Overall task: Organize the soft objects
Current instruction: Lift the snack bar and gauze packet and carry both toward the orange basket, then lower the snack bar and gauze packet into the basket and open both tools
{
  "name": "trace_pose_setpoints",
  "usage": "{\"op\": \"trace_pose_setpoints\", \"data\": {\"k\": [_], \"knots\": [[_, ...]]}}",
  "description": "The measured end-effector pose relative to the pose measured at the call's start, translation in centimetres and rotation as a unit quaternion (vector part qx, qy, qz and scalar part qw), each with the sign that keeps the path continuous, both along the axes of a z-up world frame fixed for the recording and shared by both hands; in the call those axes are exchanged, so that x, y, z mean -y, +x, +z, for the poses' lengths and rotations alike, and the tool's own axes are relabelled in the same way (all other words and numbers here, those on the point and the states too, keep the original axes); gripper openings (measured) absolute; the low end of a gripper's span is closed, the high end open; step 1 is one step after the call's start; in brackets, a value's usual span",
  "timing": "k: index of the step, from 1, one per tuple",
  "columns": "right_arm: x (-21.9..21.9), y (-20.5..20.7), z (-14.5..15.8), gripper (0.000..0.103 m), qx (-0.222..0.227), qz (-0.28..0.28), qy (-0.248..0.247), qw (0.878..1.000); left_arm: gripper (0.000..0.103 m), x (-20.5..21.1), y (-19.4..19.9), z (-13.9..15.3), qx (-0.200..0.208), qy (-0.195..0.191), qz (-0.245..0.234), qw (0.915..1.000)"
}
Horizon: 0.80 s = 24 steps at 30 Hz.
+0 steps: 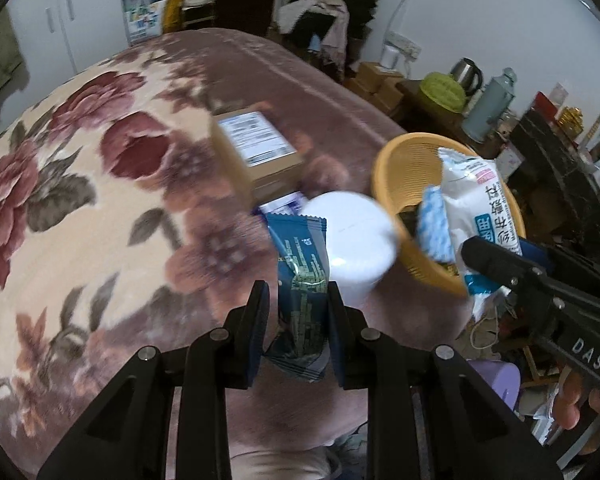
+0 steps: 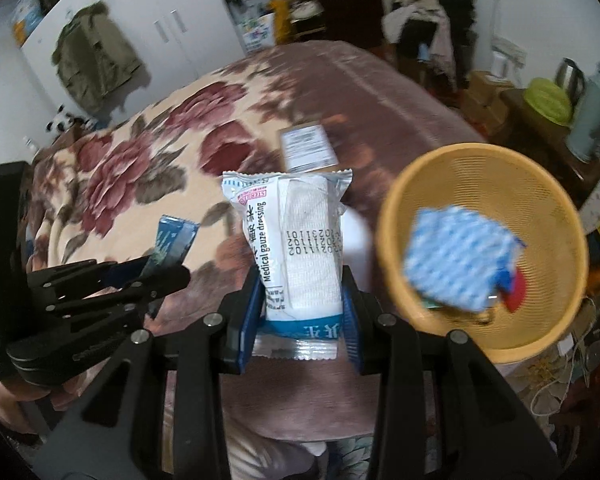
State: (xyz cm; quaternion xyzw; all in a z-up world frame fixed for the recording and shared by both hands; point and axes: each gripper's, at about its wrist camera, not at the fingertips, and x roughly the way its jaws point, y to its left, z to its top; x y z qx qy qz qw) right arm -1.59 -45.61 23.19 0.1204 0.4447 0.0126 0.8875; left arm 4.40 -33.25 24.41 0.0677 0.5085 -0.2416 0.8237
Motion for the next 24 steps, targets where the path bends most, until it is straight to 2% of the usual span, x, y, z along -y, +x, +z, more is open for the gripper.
{"op": "trace_pose_setpoints", "data": {"k": [13, 24], "knots": [[10.2, -1.4, 0.8, 0.037, -0.001, -0.097, -0.019, 0.995, 0.027, 12.1, 1.2, 0.7, -0.001, -0.014, -0.058, 0.9982], [15.4, -1.7, 0.2, 0.037, -0.006, -0.144, -0.019, 0.989, 0.027, 18.5, 2.1, 0.5, -0.006, -0.042, -0.095, 0.9946]]}}
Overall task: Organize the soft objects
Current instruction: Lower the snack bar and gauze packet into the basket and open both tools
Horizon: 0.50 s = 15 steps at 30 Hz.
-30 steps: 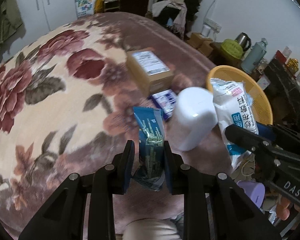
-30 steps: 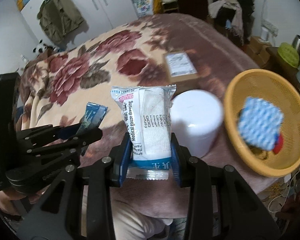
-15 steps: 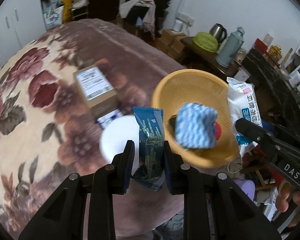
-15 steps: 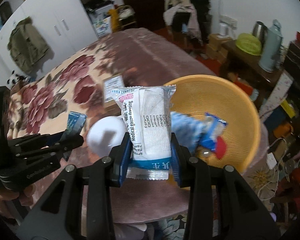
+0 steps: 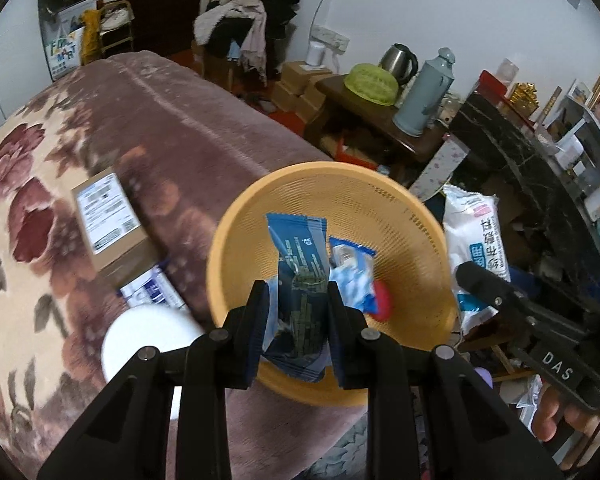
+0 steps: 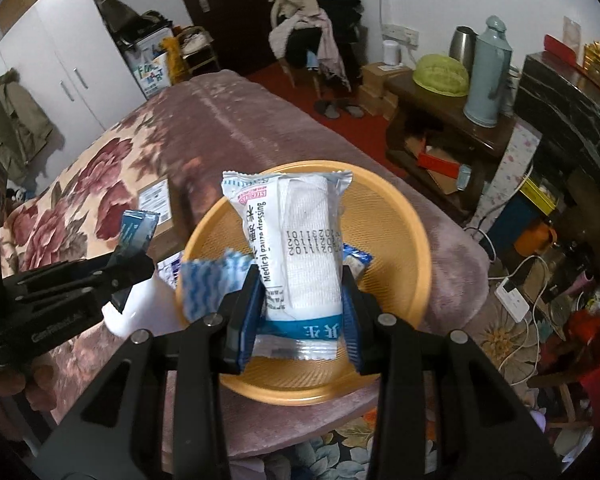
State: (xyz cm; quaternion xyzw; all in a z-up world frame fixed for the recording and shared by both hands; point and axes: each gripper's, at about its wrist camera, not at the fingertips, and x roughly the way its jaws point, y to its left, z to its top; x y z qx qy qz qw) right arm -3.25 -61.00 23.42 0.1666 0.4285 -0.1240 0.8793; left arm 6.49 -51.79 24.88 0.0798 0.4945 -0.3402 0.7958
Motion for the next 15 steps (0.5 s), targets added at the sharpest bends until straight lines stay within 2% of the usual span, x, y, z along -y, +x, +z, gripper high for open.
{"op": "trace_pose_setpoints", "data": {"k": [7, 8, 9, 10, 11, 13, 15], "knots": [[1.6, 0.3, 0.3, 0.039, 0.014, -0.014, 0.010, 1.000, 0.029, 2.7, 0.6, -0.4, 0.002, -0.017, -0.007, 0.9998], [1.9, 0.3, 0.3, 0.039, 0.019, -0.018, 0.013, 1.000, 0.033, 3.1, 0.7, -0.4, 0.004, -0.026, -0.009, 0.9996], [2.1, 0.4, 0.1, 0.039, 0.024, -0.019, 0.021, 0.999, 0.054, 3.5, 0.8, -0.6, 0.003, -0.035, -0.012, 0.9993], [2.6, 0.5, -0.2, 0.044, 0.025, -0.018, 0.041, 0.999, 0.074, 3.9, 0.9, -0.8, 0.003, -0.038, -0.009, 0.9992], [2.9, 0.5, -0.4, 0.049, 0.024, -0.020, 0.053, 0.998, 0.078, 4.0, 0.9, -1.0, 0.004, -0.039, -0.005, 0.9992], [3.3, 0.1, -0.7, 0.068, 0.022, -0.035, 0.064, 0.997, 0.078, 4.1, 0.8, -1.3, 0.007, -0.037, 0.000, 0.9993], [3.4, -0.4, -0.5, 0.069, 0.026, -0.035, 0.058, 0.997, 0.079, 4.0, 0.7, -1.5, 0.011, -0.032, -0.002, 0.9994]]}}
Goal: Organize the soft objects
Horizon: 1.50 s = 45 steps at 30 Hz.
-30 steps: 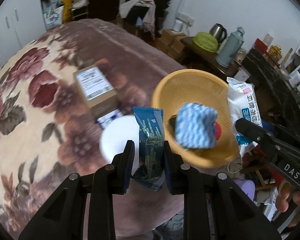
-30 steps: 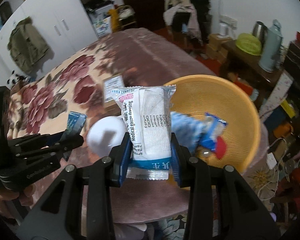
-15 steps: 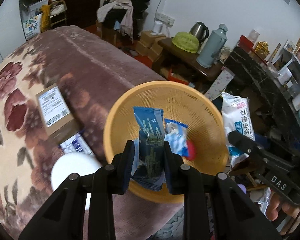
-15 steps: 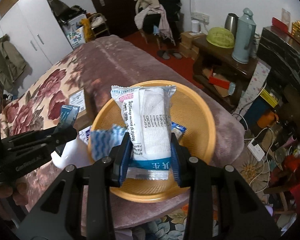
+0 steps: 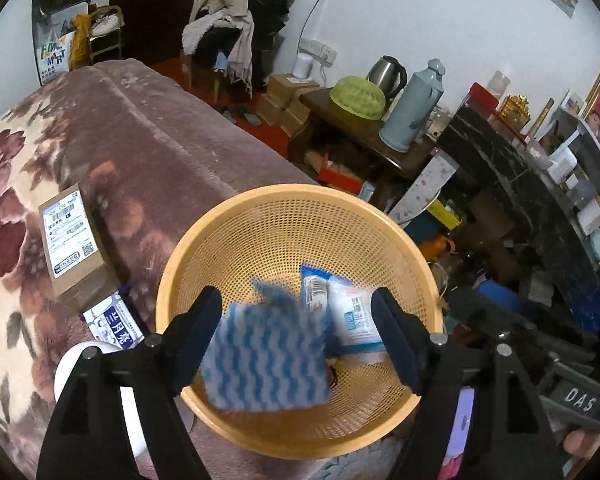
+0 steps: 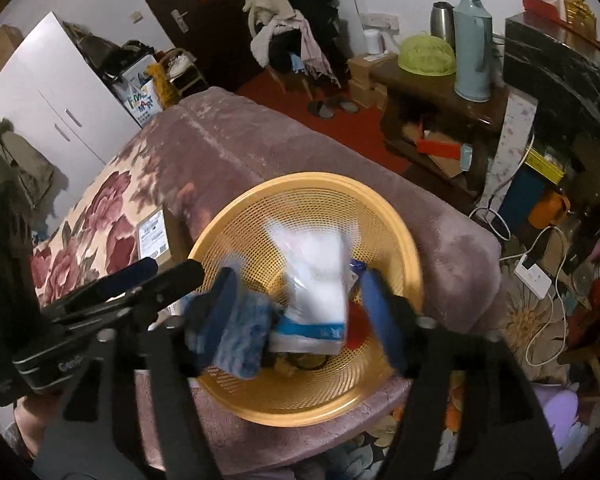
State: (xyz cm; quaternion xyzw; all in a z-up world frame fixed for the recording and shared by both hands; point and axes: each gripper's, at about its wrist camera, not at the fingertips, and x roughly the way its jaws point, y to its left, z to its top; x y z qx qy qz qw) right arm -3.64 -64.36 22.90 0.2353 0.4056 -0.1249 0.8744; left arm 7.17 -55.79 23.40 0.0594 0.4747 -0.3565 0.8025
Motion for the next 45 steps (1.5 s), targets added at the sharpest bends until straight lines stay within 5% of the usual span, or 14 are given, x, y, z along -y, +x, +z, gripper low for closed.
{"op": "trace_pose_setpoints", "data": {"k": [4, 7, 18, 45], "knots": [[-0.3, -0.3, -0.4, 0.072, -0.014, 0.008, -0.008, 1.000, 0.098, -1.1, -0.3, -0.3, 0.008, 0.014, 0.006, 0.9998], [-0.5, -0.3, -0.8, 0.089, -0.018, 0.013, -0.003, 1.000, 0.098, -2.0, -0.3, -0.4, 0.011, 0.020, 0.014, 0.9997], [-2.1, -0.7, -1.1, 0.100, -0.032, 0.025, -0.009, 0.999, 0.100, -4.8, -0.9, -0.3, 0.014, 0.032, 0.029, 0.9990], [-7.3, -1.6, -1.5, 0.102, -0.045, 0.046, -0.026, 0.998, 0.101, -10.2, -2.4, -0.8, 0.019, 0.044, 0.037, 0.9982]]}}
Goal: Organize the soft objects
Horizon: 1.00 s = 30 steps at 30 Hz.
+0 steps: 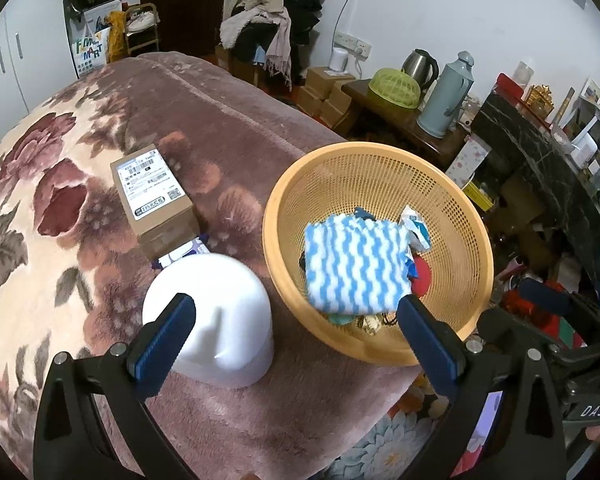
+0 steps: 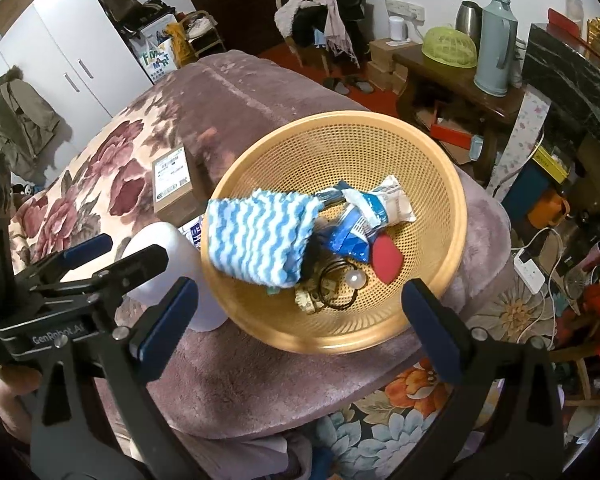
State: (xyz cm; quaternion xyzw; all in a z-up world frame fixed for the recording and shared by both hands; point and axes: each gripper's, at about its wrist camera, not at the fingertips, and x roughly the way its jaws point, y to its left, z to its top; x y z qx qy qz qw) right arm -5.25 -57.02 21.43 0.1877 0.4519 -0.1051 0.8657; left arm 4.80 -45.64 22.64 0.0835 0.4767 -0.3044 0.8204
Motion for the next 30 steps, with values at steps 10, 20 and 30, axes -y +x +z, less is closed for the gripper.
{"op": "trace_pose_setpoints", "data": {"k": [10, 20, 30], "knots": [[-1.6, -0.5, 0.1, 0.102, 0.009, 0.001, -0.016, 1.000, 0.101, -1.9, -1.4, -0.6, 0.000, -0.006, -0.003, 1.0000], [-2.8, -0.6, -0.1, 0.102, 0.009, 0.006, -0.018, 1.000, 0.101, -3.3, -2.0, -1.3, 0.008, 0.005, 0.008, 0.9999], [-4.5, -0.6, -0.8, 0.102, 0.012, 0.012, -0.013, 1.000, 0.101, -5.6, -2.7, -2.5, 0.011, 0.018, 0.022, 0.9995]]}}
